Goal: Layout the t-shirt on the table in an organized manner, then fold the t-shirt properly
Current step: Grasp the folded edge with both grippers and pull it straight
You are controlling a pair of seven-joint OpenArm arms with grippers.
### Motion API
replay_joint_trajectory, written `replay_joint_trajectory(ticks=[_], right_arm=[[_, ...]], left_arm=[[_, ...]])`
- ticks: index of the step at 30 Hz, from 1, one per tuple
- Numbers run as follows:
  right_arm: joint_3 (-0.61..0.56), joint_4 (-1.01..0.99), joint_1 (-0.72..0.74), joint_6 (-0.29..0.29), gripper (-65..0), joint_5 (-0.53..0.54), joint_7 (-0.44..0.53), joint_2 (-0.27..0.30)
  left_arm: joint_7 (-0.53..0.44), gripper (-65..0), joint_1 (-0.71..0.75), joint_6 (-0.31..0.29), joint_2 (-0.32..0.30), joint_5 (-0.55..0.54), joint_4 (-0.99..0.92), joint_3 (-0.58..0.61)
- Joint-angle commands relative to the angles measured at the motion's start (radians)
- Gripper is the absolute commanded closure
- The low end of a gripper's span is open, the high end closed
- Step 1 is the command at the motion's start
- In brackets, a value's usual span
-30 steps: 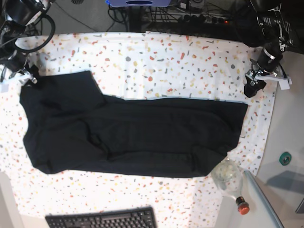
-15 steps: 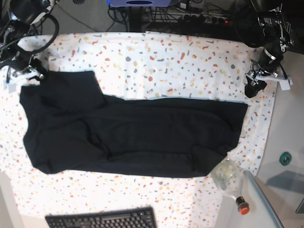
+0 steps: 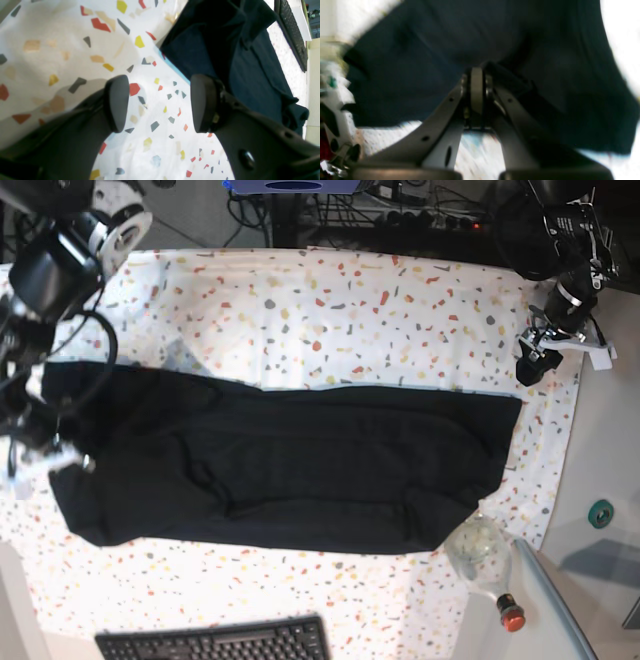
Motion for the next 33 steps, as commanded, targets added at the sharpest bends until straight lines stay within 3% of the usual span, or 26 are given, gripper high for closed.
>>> replay_joint_trajectory(ticks=[1,3,7,10,11,14,15,16,20,26,33], right_arm=[[-0.032,-0.014,0.062,-0.001,0.0,0.024,0.017,0.029],[-0.081,-0.090,0.134,-0.012,0.0,0.024,0.057,0.043],[-0.114,-0.227,0.206,-0.013,0.0,0.024,0.229,0.067],[-0.114,-0.259,0.217,-0.013,0.0,0.027,0.223,0.092],[-0.105,-0.259,0.217,-0.013,-5.1,0.029,0.197,0.093],[-0.104,-0.253,0.211,-0.005,-37.1,0.049,0.108,0.101],[-0.099,-0.236,0.197,-0.005,-43.7,0.075,0.086,0.104],[-0.078,-0.202,0.163,-0.005,-46.1,0.110,0.068,0.113],[-0.009,-0.014,-0.007,-0.005,-39.8,0.285,0.045,0.116],[0.056,0.193,-0.291,-0.007,-37.1,0.472,0.040,0.115],[0.083,0.232,-0.486,-0.007,-37.2,0.587,0.043,0.113]], left_arm=[[-0.018,-36.5,-0.003,-0.010,-0.015,-0.014,0.014,-0.001],[-0.018,-36.5,-0.003,-0.010,-0.015,-0.014,0.014,0.002],[-0.018,-36.5,-0.002,-0.010,-0.015,-0.014,0.014,-0.002],[-0.018,-36.5,0.003,-0.010,-0.015,-0.014,0.013,-0.001],[-0.018,-36.5,0.009,-0.008,-0.015,-0.014,0.013,0.004],[-0.019,-36.5,0.010,-0.008,-0.012,-0.014,0.013,0.005],[-0.019,-36.5,0.009,-0.008,-0.010,-0.014,0.013,0.005],[-0.021,-36.5,0.007,-0.008,-0.010,-0.013,0.013,0.005],[-0.030,-36.5,-0.014,-0.008,-0.007,0.009,0.013,0.007],[-0.079,-36.5,-0.108,-0.010,0.039,0.225,-0.001,0.007],[-0.084,-36.5,-0.215,-0.008,0.040,0.228,-0.193,-0.004]])
